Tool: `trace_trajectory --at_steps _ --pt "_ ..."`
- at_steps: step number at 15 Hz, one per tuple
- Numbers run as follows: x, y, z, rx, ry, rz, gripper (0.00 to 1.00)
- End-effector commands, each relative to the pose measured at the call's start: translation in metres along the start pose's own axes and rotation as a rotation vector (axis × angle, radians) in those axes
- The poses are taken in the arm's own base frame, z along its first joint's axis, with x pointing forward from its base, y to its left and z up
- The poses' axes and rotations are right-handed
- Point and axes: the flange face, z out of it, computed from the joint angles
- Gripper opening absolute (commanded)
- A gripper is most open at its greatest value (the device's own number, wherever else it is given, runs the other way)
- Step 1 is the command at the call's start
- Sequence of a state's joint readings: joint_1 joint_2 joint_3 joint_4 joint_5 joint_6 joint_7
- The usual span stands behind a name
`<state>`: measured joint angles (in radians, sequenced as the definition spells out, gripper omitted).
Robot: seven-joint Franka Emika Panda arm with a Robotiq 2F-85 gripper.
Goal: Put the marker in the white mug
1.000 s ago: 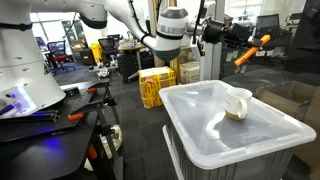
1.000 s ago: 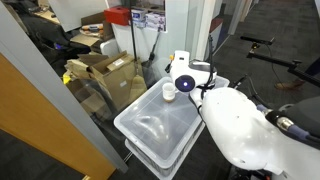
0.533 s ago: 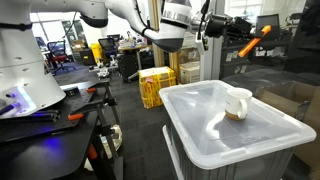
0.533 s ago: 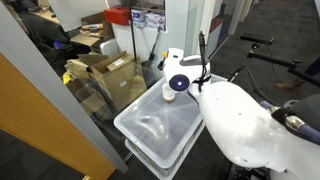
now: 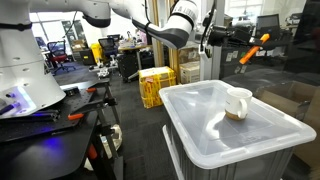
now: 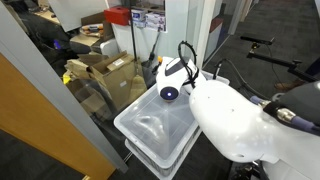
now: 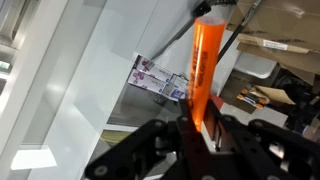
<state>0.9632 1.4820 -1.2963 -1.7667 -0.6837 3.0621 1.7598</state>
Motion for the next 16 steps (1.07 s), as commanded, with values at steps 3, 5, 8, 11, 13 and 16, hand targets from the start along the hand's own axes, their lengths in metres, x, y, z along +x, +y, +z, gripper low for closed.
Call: trace_trajectory --at_steps 3,5,8,11,13,16 --pt "-0.063 -0.026 0.028 -0.042 0.037 0.053 0.05" --pt "-0.088 -0.028 0.038 -0.053 0.039 0.062 0.05" --pt "-0.113 -0.029 0.048 -0.051 0.033 0.037 0.45" --pt "-0.119 -0.028 0.054 -0.048 0.056 0.026 0.66" --pt "-0.118 -0.027 0.054 -0.039 0.072 0.023 0.81" --pt "-0.109 -0.020 0.041 -0.021 0.063 -0.009 1.00"
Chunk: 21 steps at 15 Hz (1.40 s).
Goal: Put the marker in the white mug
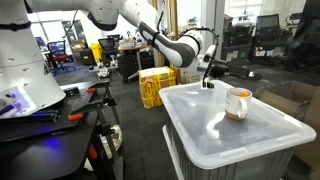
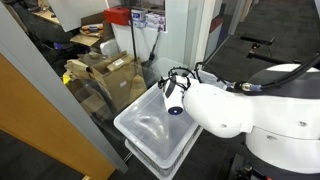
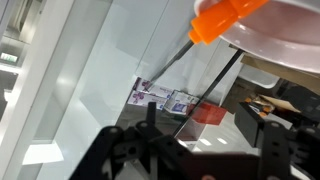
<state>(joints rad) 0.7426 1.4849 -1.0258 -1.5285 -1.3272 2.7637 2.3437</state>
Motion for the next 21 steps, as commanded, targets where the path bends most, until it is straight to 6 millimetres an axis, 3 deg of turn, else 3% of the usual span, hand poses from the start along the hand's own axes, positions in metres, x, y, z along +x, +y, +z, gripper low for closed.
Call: trace_trajectory --at_steps 1,6,14,21 --pt "0.017 0.008 -0.015 0.026 0.009 -0.017 1.00" --pt "0.041 0.020 -0.035 0.090 -0.026 -0.070 1.00" --pt "0.069 0.042 -0.046 0.176 -0.107 -0.117 1.00" --pt "0.094 0.046 -0.061 0.308 -0.202 -0.165 1.00"
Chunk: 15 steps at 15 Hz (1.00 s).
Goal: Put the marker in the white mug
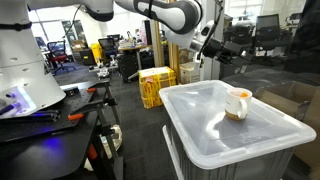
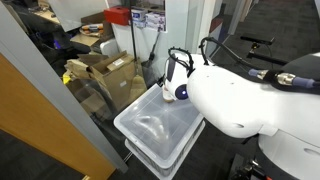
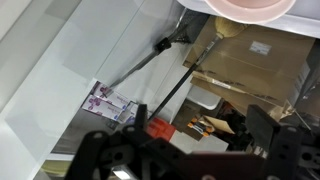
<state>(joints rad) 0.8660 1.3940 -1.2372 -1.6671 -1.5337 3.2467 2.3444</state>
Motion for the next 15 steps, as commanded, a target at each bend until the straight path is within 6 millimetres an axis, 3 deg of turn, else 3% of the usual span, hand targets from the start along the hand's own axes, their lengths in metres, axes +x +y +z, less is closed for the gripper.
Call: trace_trajectory --at_steps 1,8,14,15 --pt "0.018 0.007 -0.019 0.063 -0.043 -0.003 1.00" --pt "0.051 0.004 -0.052 0.281 -0.117 -0.084 1.00" --pt "0.053 0.034 -0.068 0.394 -0.164 -0.149 1.00" --pt "0.044 0.041 -0.063 0.400 -0.189 -0.139 1.00"
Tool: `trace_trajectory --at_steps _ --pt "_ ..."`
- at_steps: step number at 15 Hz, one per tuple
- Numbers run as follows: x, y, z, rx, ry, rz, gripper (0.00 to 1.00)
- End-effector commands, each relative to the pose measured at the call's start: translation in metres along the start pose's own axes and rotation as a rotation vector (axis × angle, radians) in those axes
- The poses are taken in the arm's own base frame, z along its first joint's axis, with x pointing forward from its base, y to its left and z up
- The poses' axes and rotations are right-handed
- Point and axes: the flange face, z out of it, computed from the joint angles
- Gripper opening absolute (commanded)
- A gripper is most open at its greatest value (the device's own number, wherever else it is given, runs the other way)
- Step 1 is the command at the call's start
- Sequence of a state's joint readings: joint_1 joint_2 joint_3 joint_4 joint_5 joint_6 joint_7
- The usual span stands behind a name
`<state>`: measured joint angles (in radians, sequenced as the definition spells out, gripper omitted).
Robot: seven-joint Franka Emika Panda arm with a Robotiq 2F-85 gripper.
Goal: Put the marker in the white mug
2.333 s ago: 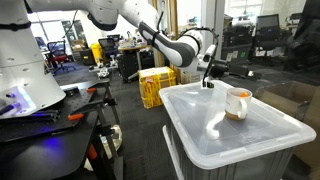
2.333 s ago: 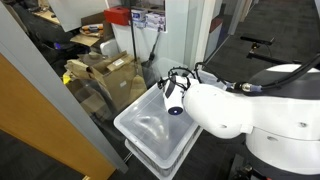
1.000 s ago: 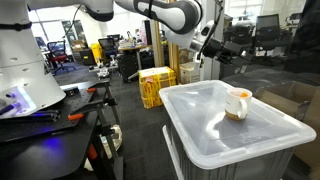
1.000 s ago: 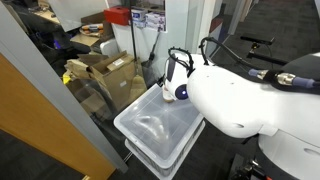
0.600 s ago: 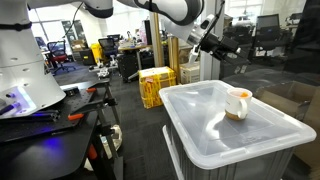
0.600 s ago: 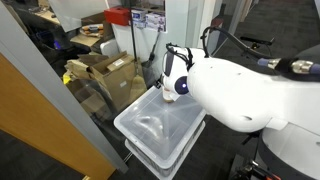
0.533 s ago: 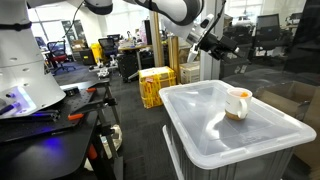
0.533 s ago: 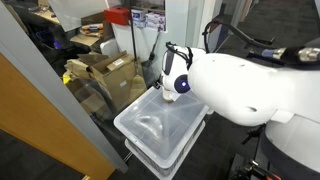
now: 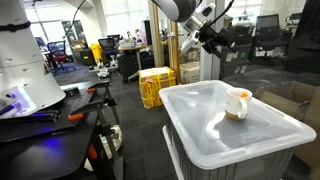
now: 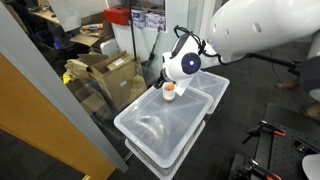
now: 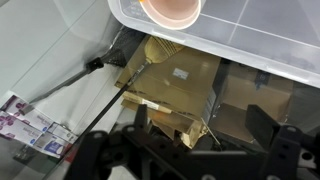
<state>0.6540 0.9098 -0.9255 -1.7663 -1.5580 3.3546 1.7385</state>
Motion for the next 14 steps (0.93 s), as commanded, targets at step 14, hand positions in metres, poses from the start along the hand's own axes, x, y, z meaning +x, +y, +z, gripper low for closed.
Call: trace_trajectory --at_steps 14 --pt "-0.019 0.029 -0.020 0.075 -0.068 -0.002 1.00"
